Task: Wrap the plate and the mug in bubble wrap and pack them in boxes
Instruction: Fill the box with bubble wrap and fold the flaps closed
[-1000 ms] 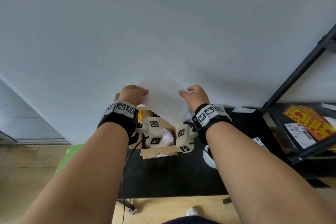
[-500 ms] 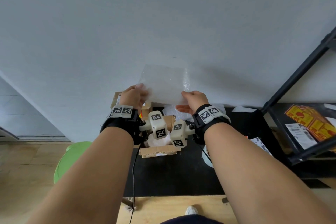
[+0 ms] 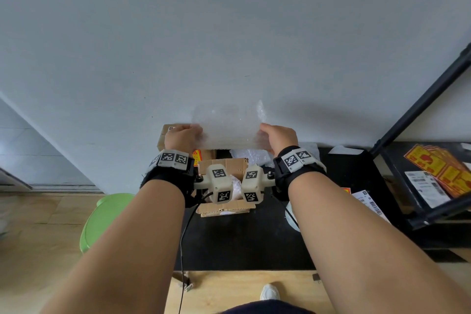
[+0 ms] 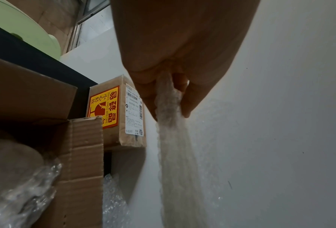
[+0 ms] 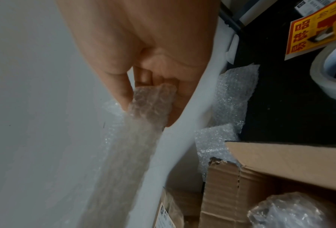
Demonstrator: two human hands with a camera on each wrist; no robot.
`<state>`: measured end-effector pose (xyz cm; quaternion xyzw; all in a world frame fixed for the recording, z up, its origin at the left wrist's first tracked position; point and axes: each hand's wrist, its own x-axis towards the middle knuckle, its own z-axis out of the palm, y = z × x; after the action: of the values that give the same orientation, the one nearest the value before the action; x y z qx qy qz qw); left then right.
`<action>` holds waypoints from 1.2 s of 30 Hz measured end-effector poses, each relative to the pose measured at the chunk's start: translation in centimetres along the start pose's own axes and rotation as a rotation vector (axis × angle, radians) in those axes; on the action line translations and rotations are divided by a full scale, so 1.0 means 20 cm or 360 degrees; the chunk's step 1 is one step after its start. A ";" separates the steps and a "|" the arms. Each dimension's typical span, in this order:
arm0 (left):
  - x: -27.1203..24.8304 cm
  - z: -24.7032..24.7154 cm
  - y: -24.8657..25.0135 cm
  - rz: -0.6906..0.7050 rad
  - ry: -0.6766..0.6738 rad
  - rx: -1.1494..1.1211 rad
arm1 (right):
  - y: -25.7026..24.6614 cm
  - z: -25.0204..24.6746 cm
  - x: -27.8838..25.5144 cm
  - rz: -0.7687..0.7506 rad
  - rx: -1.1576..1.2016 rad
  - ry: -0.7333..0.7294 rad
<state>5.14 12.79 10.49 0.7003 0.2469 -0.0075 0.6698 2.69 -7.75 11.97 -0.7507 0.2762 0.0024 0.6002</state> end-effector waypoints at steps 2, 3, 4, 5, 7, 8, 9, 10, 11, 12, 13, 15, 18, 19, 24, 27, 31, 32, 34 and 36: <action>-0.02 0.00 -0.01 0.0041 0.0056 0.0036 | 0.01 0.00 0.01 -0.0032 -0.0086 -0.0024; -0.02 0.00 -0.02 0.0043 0.0060 0.0042 | 0.02 -0.01 0.00 -0.0032 -0.0104 -0.0033; -0.02 -0.01 -0.02 0.0052 0.0063 0.0051 | 0.02 -0.01 0.00 -0.0043 -0.0110 -0.0035; -0.01 -0.02 -0.03 0.0064 0.0064 0.0106 | 0.02 0.00 -0.02 -0.0082 -0.0137 -0.0038; -0.02 -0.05 -0.06 0.0050 0.0059 0.0392 | 0.03 0.03 -0.03 -0.0146 -0.0307 -0.0093; -0.03 -0.06 -0.08 0.0033 0.0075 0.0519 | 0.04 0.05 -0.03 -0.0145 -0.0440 -0.0149; -0.04 -0.08 -0.11 0.0021 0.0085 0.0589 | 0.06 0.08 -0.04 -0.0140 -0.0583 -0.0193; -0.06 -0.09 -0.15 0.0009 0.0085 0.0627 | 0.08 0.10 -0.04 -0.0125 -0.0710 -0.0230; -0.07 -0.10 -0.20 0.0004 0.0084 0.0669 | 0.11 0.13 -0.05 -0.0122 -0.0804 -0.0262; -0.08 -0.12 -0.24 -0.0006 0.0066 0.0740 | 0.13 0.15 -0.05 -0.0114 -0.0863 -0.0286; -0.09 -0.13 -0.28 -0.0023 0.0023 0.0825 | 0.16 0.16 -0.06 -0.0111 -0.0911 -0.0300; -0.10 -0.14 -0.33 -0.0075 -0.0081 0.0955 | 0.21 0.18 -0.06 -0.0095 -0.1045 -0.0350; -0.11 -0.13 -0.36 -0.0085 -0.0227 0.1122 | 0.27 0.19 -0.07 -0.0084 -0.1220 -0.0440; -0.10 -0.12 -0.38 -0.0063 -0.0249 0.1181 | 0.30 0.18 -0.07 -0.0112 -0.1282 -0.0415; -0.10 -0.11 -0.46 0.0087 -0.0136 0.1302 | 0.40 0.19 -0.08 -0.0262 -0.1471 -0.0179; -0.13 -0.10 -0.50 0.0561 0.0026 0.1557 | 0.46 0.19 -0.08 -0.0294 -0.1487 -0.0108; -0.15 -0.07 -0.55 0.0874 -0.0372 0.1698 | 0.48 0.23 -0.05 -0.0354 -0.1480 -0.0062; -0.14 -0.06 -0.56 0.0793 -0.0492 0.1720 | 0.48 0.24 -0.05 -0.0385 -0.1494 -0.0064; -0.12 -0.05 -0.58 0.0676 -0.0613 0.1797 | 0.49 0.26 -0.04 -0.0459 -0.1521 -0.0077; -0.10 -0.04 -0.59 0.0645 -0.0679 0.1894 | 0.49 0.26 -0.04 -0.0516 -0.1514 -0.0099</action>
<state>-1.04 12.66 0.30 0.9664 -0.0741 -0.1549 0.1911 -0.33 -3.92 1.88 -0.9739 0.1064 0.0573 0.1922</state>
